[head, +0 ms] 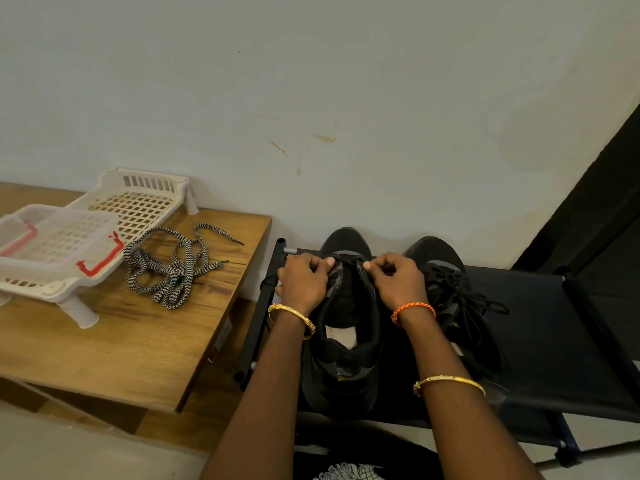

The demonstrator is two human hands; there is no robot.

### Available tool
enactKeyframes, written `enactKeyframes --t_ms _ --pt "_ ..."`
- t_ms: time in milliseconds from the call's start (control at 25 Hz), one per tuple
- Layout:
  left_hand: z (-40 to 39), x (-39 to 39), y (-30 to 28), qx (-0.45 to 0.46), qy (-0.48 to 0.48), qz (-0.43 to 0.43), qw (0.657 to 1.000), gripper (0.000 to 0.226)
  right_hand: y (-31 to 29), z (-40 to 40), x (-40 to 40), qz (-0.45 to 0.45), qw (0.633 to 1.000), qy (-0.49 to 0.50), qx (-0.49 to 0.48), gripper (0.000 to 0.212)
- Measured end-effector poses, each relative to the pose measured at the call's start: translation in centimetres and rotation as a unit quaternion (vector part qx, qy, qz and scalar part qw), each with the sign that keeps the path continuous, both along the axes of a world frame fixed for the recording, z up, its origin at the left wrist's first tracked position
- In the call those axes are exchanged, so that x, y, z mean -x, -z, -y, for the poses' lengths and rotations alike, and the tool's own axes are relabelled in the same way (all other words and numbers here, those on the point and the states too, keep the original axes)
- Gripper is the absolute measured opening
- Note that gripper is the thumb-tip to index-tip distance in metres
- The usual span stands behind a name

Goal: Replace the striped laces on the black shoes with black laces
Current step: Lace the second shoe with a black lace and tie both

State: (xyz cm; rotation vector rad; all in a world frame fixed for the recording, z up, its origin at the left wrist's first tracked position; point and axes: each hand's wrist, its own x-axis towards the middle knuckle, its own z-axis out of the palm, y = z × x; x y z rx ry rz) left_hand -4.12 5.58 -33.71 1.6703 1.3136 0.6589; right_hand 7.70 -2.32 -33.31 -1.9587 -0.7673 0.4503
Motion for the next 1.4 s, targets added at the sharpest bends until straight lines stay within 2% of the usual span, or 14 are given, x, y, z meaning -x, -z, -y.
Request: enactKeyframes --t_ms 160,400,520,600,720,840,920,1000,1160,1200,1240,1320,1360,1400 --pt "0.5 -0.7 0.0 0.008 -0.019 0.035 0.999 0.027 0.5 -0.2 0.0 0.023 0.999 0.047 0.014 0.014" --pt "0.4 -0.3 -0.1 -0.004 -0.025 0.034 0.999 0.021 -0.5 0.5 0.3 0.0 0.999 0.041 0.031 0.011" --pt "0.9 0.7 -1.6 -0.032 -0.053 0.003 0.998 0.027 -3.5 1.9 0.3 -0.099 0.995 -0.009 0.017 0.008" --pt "1.7 1.2 -3.4 -0.053 -0.043 0.038 0.997 0.03 -6.7 3.3 0.1 -0.194 0.979 -0.05 -0.033 0.011" --pt "4.3 0.9 -6.4 0.062 0.111 0.216 0.968 0.018 -10.6 5.1 0.1 -0.293 0.937 -0.133 -0.134 0.02" --pt "6.1 1.0 -7.4 0.134 0.272 0.266 0.915 0.031 -11.7 5.7 0.6 -0.297 0.918 -0.163 -0.204 0.022" --pt "6.2 1.6 -7.1 0.132 0.283 0.271 0.911 0.027 -11.1 5.6 0.6 -0.267 0.93 -0.127 -0.218 0.02" --pt "5.5 2.4 -6.8 0.111 0.238 0.25 0.932 0.022 -9.8 5.5 -0.1 -0.256 0.936 -0.058 -0.233 0.018" --pt "3.6 4.8 -6.4 0.078 0.169 0.228 0.956 0.018 -7.0 4.8 -2.1 -0.282 0.91 0.095 -0.29 0.017" --pt "3.2 5.3 -6.4 0.065 0.146 0.225 0.961 0.017 -6.3 4.7 -2.4 -0.264 0.912 0.137 -0.283 0.016" --pt "2.9 5.7 -6.4 0.045 0.119 0.219 0.967 0.015 -5.7 4.6 -2.6 -0.204 0.93 0.184 -0.243 0.014" --pt "2.7 5.8 -6.4 0.009 0.082 0.227 0.97 0.01 -5.1 4.4 -2.0 0.024 0.966 0.223 -0.126 0.016" --pt "2.9 5.5 -6.4 0.0 0.082 0.236 0.968 0.009 -5.1 4.3 -1.3 0.128 0.967 0.185 -0.116 0.02" --pt "3.2 5.1 -6.5 -0.003 0.089 0.241 0.966 0.009 -5.3 4.1 -0.2 0.19 0.968 0.101 -0.133 0.024"
